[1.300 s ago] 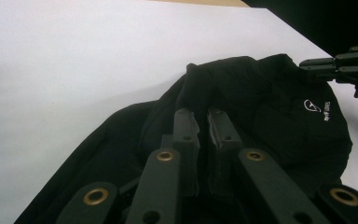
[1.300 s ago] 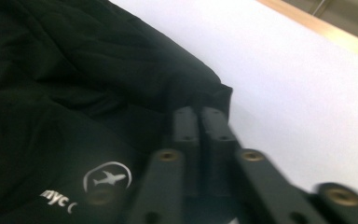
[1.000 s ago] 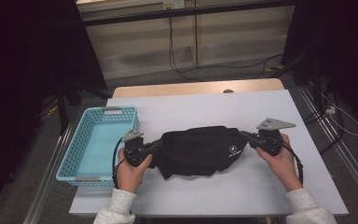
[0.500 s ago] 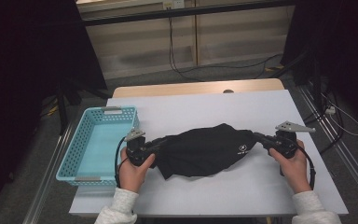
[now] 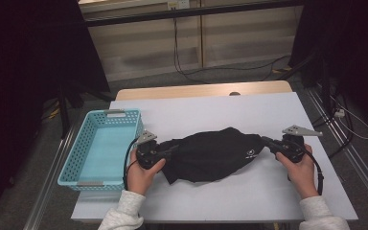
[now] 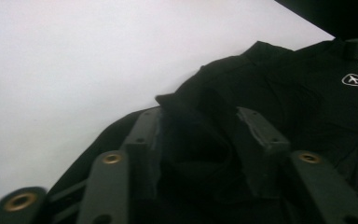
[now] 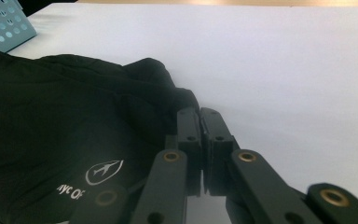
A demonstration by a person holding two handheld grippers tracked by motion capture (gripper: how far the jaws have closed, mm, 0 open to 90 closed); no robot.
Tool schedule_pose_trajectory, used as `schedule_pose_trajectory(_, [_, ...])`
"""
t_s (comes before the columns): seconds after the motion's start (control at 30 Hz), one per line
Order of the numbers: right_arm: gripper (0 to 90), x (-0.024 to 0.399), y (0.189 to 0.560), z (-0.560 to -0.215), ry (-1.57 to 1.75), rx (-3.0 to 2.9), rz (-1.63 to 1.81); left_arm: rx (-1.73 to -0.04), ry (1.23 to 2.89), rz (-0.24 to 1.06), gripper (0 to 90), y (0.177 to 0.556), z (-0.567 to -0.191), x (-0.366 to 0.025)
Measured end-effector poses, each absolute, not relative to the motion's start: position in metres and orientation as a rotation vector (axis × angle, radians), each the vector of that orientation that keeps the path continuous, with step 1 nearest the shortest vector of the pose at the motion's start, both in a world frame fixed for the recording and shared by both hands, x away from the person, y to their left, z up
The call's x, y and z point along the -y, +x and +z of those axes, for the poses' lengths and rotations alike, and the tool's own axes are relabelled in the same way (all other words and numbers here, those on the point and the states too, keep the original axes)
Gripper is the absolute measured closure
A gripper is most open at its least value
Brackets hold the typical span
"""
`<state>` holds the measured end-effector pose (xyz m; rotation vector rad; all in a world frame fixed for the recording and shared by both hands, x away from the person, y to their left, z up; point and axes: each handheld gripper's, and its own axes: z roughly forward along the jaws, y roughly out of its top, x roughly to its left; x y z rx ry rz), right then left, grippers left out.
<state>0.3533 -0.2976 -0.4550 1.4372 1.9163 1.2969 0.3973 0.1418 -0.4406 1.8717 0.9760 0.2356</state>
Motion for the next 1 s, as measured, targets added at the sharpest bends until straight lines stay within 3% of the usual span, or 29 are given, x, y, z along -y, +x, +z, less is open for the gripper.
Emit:
schedule_pose_trajectory(0.07, [86.9, 0.298, 0.353, -0.455, 1.437, -1.915, 1.296, -0.994, 1.875, 0.214, 56.9, 0.397, -0.442, -0.14])
schedule_pose_trajectory(0.2, [86.9, 0.298, 0.353, -0.455, 1.434, -1.924, 1.292, -0.986, 1.902, 0.189, 73.9, 0.397, -0.443, -0.139])
schedule_pose_trajectory(0.23, [86.9, 0.297, 0.353, -0.455, 1.431, -1.943, 1.284, -0.982, 1.903, 0.175, 82.3, 0.397, -0.443, -0.14])
schedule_pose_trajectory(0.3, [86.9, 0.297, 0.352, -0.455, 1.43, -1.944, 1.286, -0.97, 1.914, 0.169, 85.0, 0.396, -0.439, -0.14])
schedule_pose_trajectory(1.0, [87.8, 0.305, 0.339, -0.406, 1.406, -1.806, 1.409, -0.962, 1.799, 0.181, 87.2, 0.408, -0.382, -0.157])
